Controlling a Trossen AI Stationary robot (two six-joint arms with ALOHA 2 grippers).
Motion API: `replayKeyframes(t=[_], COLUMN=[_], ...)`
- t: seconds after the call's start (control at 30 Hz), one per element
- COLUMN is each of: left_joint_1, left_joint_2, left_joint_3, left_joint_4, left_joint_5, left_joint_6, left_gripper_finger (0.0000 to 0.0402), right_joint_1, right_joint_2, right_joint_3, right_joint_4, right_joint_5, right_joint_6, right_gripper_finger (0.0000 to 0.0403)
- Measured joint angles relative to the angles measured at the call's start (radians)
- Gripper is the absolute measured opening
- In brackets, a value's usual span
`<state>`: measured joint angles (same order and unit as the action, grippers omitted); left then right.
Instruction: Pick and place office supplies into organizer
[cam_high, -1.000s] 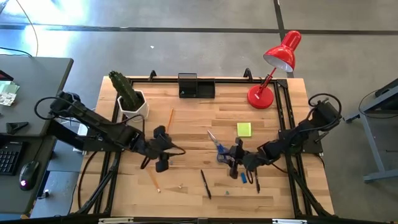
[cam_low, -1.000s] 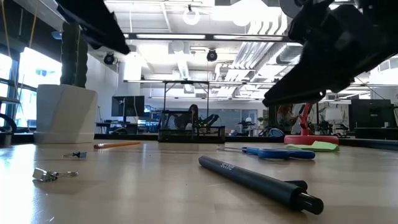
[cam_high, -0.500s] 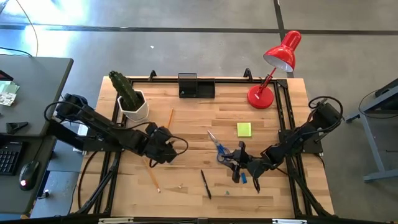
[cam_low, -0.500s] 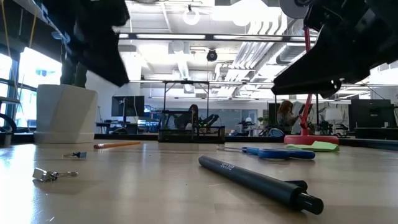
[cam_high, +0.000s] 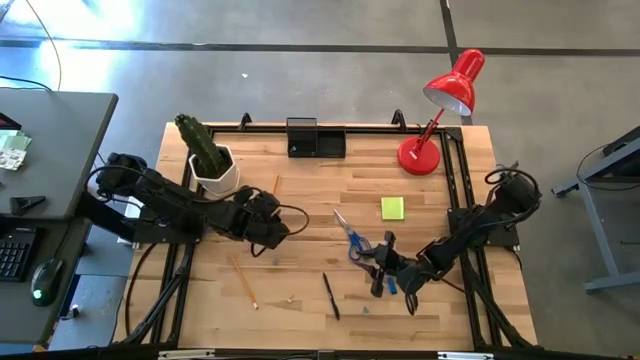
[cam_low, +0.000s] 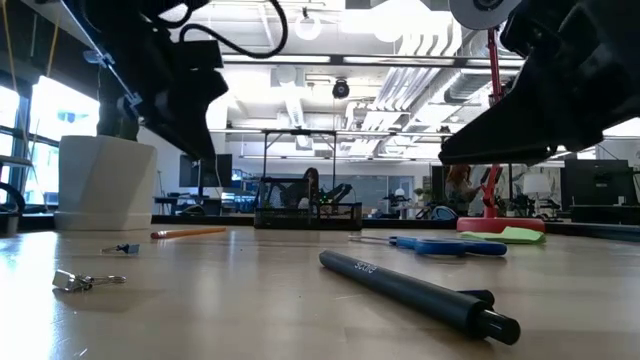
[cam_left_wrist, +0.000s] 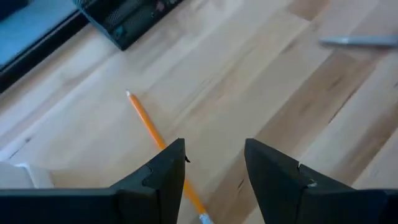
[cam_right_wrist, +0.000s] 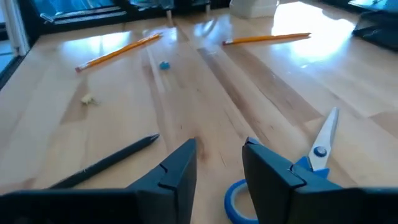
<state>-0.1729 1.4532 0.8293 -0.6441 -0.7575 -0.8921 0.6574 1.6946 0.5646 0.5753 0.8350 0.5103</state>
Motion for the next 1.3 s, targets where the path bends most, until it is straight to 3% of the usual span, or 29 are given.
replayKeyframes(t=[0.7, 0.83, 1.07, 1.3], left_joint_1=[0.089, 0.105, 0.186, 0.193], left_joint_2=[-0.004, -0.005, -0.005, -0.005], left_joint_3=[-0.062, -0.129, -0.207, -0.21], left_joint_4=[0.078, 0.151, 0.304, 0.307], left_joint_5=[0.044, 0.038, 0.205, 0.255], left_joint_6=[0.129, 0.129, 0.107, 0.046], left_gripper_finger=[0.0156, 0.0156, 0.0156, 0.0156], right_joint_1=[0.084, 0.103, 0.104, 0.103], right_joint_2=[0.134, 0.134, 0.134, 0.134], right_joint_3=[0.018, 0.018, 0.018, 0.018], right_joint_4=[0.093, 0.095, 0.093, 0.087], right_joint_5=[0.134, 0.16, 0.161, 0.158], right_joint_6=[0.01, 0.026, 0.031, 0.044], right_gripper_finger=[0.0123, 0.0123, 0.0123, 0.0123])
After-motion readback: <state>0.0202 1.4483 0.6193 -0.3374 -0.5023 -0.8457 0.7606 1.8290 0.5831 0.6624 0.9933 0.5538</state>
